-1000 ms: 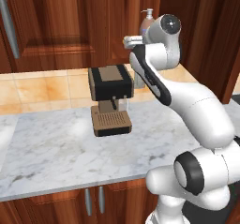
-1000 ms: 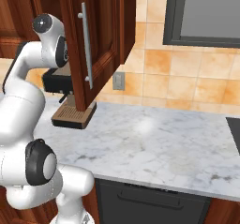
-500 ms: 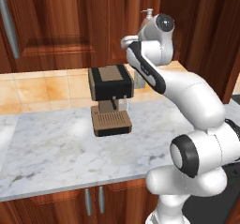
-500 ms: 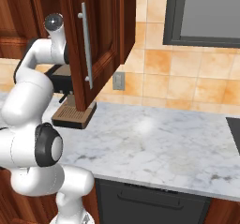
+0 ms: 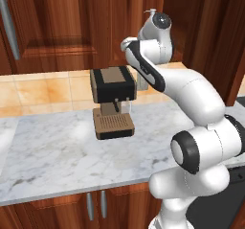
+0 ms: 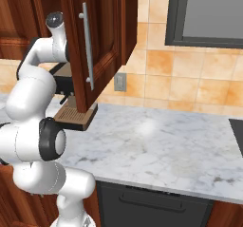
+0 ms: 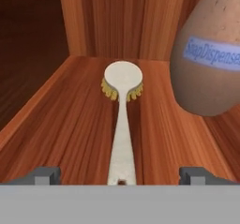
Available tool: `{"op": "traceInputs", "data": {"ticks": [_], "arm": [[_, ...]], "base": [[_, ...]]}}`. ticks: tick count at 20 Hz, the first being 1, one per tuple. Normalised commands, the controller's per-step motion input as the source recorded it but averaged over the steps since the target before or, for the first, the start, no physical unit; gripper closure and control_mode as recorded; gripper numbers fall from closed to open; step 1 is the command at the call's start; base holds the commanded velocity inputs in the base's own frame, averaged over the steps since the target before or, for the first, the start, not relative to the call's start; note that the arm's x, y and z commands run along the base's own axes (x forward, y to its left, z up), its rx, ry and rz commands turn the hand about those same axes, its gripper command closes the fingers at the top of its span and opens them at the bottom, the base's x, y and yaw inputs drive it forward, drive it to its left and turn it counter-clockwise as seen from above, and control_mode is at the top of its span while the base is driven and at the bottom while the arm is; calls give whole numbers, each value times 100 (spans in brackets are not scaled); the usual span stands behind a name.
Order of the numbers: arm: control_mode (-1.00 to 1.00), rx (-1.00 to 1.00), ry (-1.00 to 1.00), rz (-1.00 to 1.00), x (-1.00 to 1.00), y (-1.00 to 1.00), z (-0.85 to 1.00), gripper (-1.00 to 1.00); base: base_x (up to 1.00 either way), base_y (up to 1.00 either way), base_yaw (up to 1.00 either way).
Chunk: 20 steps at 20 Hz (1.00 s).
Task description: Locate and retrieve the dish brush and soap dispenser from the cabinet. Place them next to the sink.
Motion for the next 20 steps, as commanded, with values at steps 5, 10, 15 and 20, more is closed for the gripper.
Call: {"op": "traceInputs", "data": {"ticks": [5,10,15,20], "arm": [[-100,0,1,0,12,0,-19,-100],[-100,0,0,0,19,4,-18,-100],[-100,0,2,0,10,0,-10,100],[-100,3,4,0,0,0,-15,100]], "base": [[0,0,0],[0,0,0],[0,0,0],[0,0,0]]}}
